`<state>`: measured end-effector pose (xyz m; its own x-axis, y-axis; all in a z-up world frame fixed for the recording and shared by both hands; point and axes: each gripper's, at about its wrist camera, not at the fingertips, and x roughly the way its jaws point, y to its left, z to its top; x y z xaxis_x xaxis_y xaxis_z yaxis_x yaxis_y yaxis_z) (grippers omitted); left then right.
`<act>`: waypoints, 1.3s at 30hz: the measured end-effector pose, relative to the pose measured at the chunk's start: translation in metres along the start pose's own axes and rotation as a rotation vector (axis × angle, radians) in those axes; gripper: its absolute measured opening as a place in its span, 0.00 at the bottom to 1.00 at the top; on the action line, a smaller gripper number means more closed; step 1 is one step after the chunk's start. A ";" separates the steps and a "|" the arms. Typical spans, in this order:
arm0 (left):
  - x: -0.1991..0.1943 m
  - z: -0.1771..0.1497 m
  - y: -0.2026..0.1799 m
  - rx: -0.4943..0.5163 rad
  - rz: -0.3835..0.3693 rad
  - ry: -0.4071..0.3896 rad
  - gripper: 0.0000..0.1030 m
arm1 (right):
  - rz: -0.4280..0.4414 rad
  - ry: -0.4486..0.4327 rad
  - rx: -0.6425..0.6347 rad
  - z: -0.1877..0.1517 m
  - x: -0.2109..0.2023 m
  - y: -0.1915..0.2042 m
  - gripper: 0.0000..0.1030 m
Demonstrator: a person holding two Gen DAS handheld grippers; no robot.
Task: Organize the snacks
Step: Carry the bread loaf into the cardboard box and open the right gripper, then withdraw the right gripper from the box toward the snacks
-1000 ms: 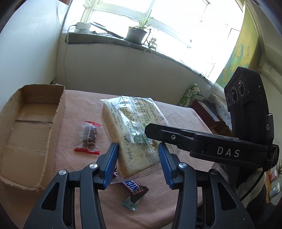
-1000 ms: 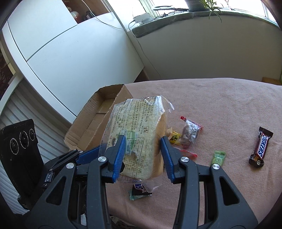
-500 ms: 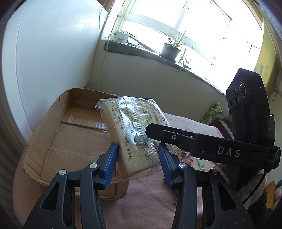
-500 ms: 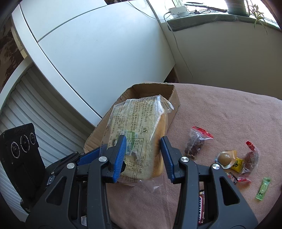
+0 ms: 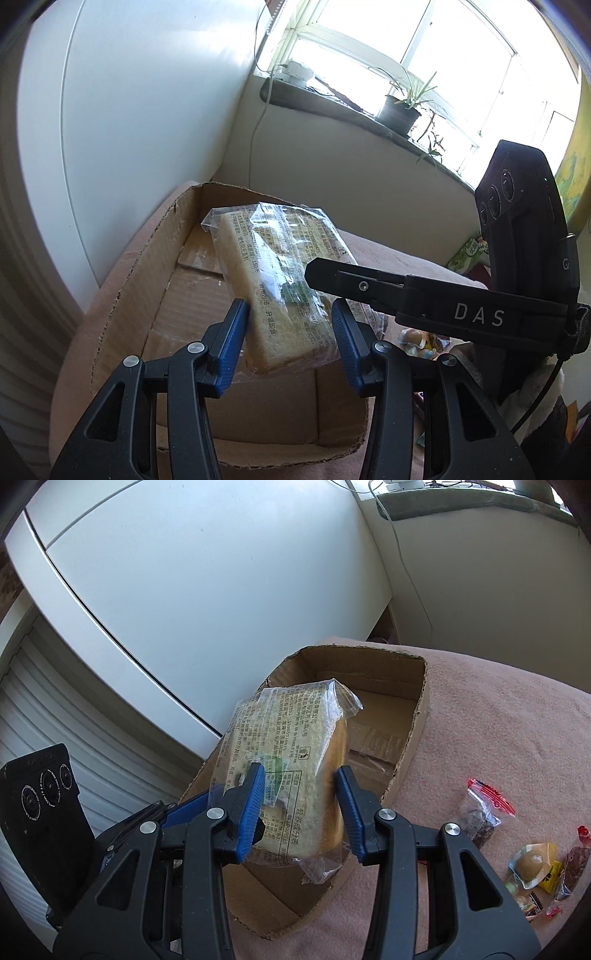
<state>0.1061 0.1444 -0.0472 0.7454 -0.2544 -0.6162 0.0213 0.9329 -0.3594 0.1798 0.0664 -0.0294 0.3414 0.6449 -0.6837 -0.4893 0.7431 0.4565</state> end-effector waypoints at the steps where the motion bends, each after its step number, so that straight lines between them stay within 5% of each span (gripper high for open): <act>1: 0.003 0.001 0.001 -0.006 0.001 0.001 0.43 | -0.002 0.003 0.000 0.003 0.003 -0.001 0.42; 11: 0.024 0.003 0.017 -0.057 0.024 0.024 0.43 | -0.021 0.056 0.000 0.019 0.034 -0.015 0.42; 21: 0.006 -0.001 0.020 -0.044 0.060 -0.009 0.43 | -0.107 0.035 -0.052 0.015 0.035 -0.014 0.53; 26: 0.003 -0.001 0.001 0.030 0.073 -0.023 0.43 | -0.149 -0.013 -0.073 0.012 0.013 -0.014 0.55; 30: -0.005 -0.008 -0.019 0.093 0.029 -0.055 0.43 | -0.199 -0.062 -0.110 0.002 -0.017 -0.021 0.70; 37: -0.002 -0.014 -0.059 0.167 -0.025 -0.092 0.46 | -0.283 -0.166 -0.101 -0.031 -0.093 -0.056 0.72; 39: 0.001 -0.016 -0.072 0.190 -0.041 -0.087 0.46 | -0.315 -0.186 -0.088 -0.042 -0.115 -0.068 0.83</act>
<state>0.0945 0.0726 -0.0329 0.7959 -0.2782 -0.5377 0.1720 0.9555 -0.2398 0.1403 -0.0659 -0.0056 0.6226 0.4143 -0.6638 -0.4012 0.8974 0.1837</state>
